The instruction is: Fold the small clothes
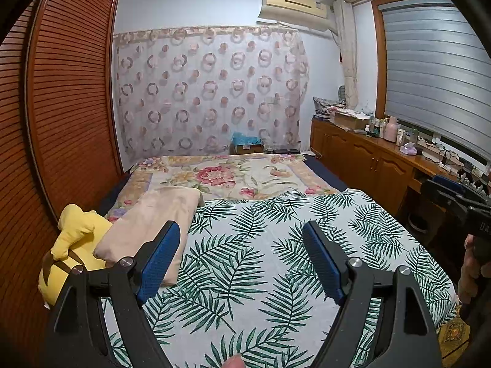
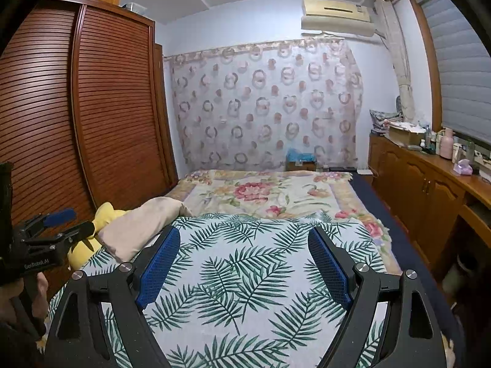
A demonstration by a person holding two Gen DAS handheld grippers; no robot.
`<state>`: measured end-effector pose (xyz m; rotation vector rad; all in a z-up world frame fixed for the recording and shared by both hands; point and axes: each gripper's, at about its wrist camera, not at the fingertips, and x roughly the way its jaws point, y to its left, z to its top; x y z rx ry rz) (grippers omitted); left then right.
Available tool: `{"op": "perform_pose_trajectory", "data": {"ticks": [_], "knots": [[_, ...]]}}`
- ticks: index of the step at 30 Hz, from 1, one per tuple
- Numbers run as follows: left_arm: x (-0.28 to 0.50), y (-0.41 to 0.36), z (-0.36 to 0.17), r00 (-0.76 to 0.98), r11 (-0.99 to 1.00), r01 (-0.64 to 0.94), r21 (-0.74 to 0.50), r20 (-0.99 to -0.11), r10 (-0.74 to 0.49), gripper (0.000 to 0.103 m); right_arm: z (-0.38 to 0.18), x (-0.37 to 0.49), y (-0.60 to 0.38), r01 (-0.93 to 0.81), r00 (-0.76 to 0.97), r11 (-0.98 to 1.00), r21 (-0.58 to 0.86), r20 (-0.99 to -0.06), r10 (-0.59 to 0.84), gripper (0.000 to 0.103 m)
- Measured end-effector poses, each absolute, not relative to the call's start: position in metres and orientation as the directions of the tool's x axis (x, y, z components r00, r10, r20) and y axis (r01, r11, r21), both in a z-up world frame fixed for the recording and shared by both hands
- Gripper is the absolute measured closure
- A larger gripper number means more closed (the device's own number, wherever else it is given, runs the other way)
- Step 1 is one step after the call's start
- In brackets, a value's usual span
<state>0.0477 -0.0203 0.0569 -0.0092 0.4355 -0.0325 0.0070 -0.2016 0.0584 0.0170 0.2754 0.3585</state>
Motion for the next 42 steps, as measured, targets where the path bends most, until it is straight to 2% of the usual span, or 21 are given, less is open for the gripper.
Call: {"op": "perform_pose_trajectory", "data": {"ticks": [14, 42], "knots": [[0.048, -0.017, 0.057, 0.904, 1.0, -0.014, -0.018, -0.427, 0.005, 0.02, 0.057, 0.017, -0.213, -0.354, 0.893, 0.933, 0.058, -0.276, 0.356, 0.017], [0.047, -0.015, 0.056, 0.907, 1.0, -0.012, -0.028, -0.42, 0.0, 0.02, 0.058, 0.018, -0.223, -0.356, 0.893, 0.932, 0.06, -0.273, 0.359, 0.017]]}}
